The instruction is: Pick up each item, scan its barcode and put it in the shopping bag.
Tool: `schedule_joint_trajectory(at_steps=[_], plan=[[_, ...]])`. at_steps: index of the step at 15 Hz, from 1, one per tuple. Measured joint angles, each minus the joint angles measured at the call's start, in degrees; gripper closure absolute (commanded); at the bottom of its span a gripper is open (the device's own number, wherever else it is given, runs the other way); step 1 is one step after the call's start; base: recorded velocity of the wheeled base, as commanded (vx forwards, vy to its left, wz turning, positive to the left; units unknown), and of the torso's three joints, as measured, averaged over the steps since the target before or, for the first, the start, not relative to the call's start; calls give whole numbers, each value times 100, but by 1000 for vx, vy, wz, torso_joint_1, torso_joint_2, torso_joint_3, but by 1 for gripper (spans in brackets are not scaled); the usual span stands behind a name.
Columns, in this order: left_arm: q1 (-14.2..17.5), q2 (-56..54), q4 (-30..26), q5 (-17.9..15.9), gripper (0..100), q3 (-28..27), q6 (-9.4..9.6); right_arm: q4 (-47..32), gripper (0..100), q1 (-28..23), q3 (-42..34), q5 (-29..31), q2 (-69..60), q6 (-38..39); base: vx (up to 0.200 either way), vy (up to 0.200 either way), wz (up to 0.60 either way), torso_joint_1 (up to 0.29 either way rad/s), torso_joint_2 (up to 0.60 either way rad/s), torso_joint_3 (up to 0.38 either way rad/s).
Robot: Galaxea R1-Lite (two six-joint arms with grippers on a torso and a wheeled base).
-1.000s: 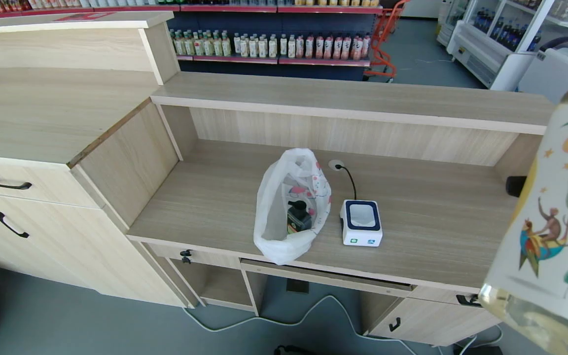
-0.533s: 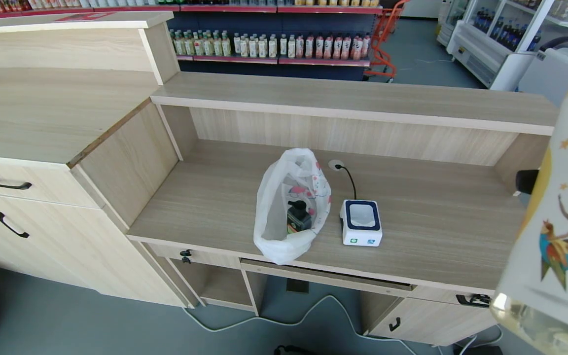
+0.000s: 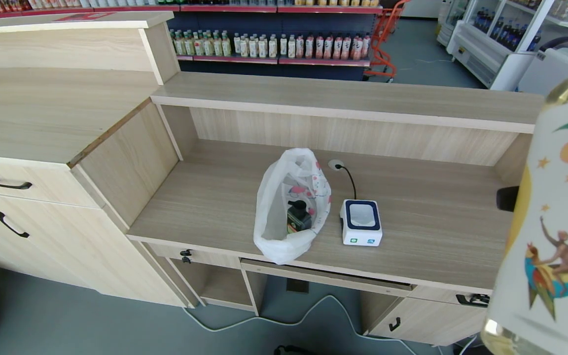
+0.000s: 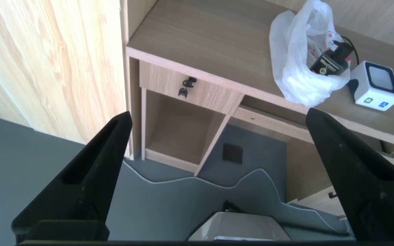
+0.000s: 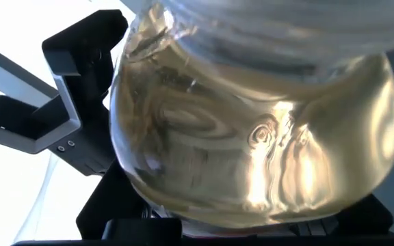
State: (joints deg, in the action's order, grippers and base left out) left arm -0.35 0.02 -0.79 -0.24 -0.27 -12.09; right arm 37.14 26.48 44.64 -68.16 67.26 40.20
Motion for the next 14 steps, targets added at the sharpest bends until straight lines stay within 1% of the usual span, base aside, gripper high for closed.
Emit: schedule_joint_trajectory(at_steps=[7, 14], plan=[[0, 0, 1, -2, 0, 0, -2, -239, 100, 1, 128, -2, -172, 5, 0, 0, 0, 0, 0, 0], [0, 0, 1, -2, 0, 0, 0, -483, 100, -236, 238, 20, -527, 6, 0, 0, 0, 0, 0, 0]])
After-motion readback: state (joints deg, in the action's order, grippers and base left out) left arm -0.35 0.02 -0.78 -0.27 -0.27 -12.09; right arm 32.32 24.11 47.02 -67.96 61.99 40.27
